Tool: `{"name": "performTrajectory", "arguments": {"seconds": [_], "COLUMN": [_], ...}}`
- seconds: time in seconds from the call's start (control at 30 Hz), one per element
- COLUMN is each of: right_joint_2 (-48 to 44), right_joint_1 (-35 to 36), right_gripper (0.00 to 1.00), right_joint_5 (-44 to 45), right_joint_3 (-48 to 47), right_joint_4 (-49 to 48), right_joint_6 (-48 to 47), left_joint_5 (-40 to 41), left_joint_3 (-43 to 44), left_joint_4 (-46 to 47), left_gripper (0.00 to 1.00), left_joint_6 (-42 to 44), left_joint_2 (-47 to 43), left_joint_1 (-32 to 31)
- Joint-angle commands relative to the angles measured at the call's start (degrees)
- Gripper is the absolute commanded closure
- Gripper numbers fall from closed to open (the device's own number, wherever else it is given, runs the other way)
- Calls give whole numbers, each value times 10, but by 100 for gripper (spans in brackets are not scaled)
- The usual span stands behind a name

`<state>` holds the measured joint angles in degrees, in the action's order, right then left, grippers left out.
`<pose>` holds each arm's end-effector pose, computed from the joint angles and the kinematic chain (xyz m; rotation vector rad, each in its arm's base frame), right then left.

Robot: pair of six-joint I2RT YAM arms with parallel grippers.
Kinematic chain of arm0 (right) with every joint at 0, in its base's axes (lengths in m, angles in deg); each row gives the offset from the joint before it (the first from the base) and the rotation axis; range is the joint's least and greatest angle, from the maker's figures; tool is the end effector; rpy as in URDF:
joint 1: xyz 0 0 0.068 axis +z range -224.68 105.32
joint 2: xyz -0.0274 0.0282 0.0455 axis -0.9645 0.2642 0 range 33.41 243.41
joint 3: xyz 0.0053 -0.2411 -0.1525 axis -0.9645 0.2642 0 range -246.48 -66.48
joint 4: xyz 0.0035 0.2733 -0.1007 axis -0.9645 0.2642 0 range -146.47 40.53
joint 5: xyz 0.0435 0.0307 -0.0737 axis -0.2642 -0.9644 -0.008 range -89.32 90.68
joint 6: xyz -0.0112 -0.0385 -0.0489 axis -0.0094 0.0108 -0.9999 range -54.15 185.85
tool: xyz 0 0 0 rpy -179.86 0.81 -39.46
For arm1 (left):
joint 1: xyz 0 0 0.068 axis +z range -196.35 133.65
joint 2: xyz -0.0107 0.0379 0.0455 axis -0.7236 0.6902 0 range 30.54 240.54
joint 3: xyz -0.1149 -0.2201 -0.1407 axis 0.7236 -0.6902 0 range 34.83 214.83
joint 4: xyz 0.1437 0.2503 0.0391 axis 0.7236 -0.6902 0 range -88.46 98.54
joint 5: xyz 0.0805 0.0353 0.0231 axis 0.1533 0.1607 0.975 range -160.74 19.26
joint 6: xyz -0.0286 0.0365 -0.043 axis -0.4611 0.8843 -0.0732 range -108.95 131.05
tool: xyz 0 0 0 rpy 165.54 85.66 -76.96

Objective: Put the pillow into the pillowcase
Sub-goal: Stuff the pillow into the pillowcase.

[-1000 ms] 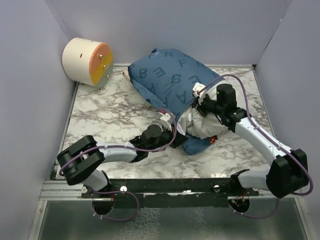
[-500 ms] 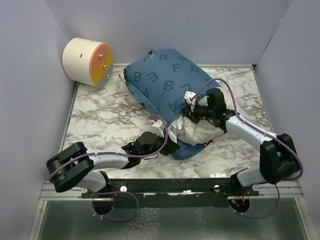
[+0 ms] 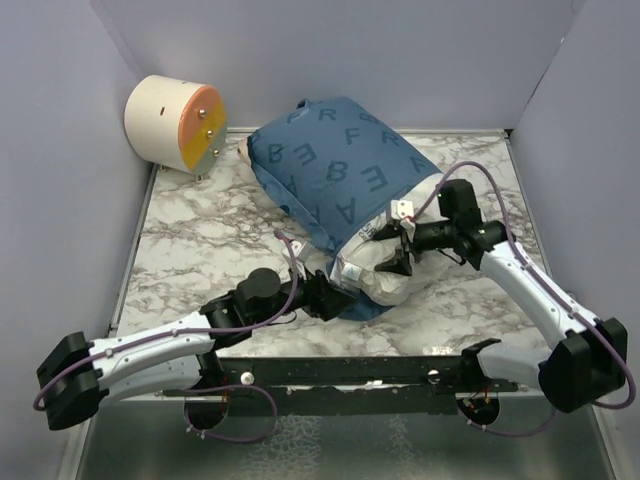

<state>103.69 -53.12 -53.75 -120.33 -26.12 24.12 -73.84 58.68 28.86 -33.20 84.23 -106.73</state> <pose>0.2447 0.1393 0.2789 -1.4623 1.5592 0.9152 0.1196 -0.2157 0.2309 0.3178 1.9245 -1.3382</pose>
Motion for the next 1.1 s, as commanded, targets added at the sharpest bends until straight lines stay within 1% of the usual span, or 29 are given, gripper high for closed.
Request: {"name": "performTrajectory", "arguments": {"seconds": [0.0,0.07,0.17,0.3,0.4,0.53,0.63,0.7,0.73,0.87,0.97,1.07], "right_joint_2": [-48,-56,-57,-53,-35,19,55,70,74,72,72,96], "right_joint_1": [-45,-65,-106,-180,-259,-370,-439,-468,-475,-477,-477,-477], "right_gripper": [27,25,23,23,23,23,23,23,23,21,18,18], "right_joint_5": [-55,-62,-77,-104,-136,-187,-209,-204,-194,-124,-72,-46], "right_joint_3": [-18,-40,-86,-142,-176,-226,-246,-241,-233,-162,-135,-137], "right_joint_4": [108,159,239,304,337,408,431,417,397,252,141,73], "right_joint_6": [-80,-110,-150,-170,-189,-242,-262,-259,-243,-141,-79,-62], "left_joint_5": [40,43,22,-33,-78,-88,-88,-87,-79,1,52,89], "left_joint_3": [47,68,114,186,259,362,444,499,528,676,792,874], "left_joint_4": [-130,-170,-199,-218,-240,-272,-301,-321,-333,-412,-483,-536], "left_gripper": [30,28,28,28,28,28,28,28,27,27,27,27], "left_joint_6": [59,72,95,127,165,218,250,273,287,357,400,418], "left_joint_2": [-85,-103,-88,-9,61,139,197,240,260,364,447,512], "left_joint_1": [11,19,39,74,102,126,127,126,124,100,79,55]}}
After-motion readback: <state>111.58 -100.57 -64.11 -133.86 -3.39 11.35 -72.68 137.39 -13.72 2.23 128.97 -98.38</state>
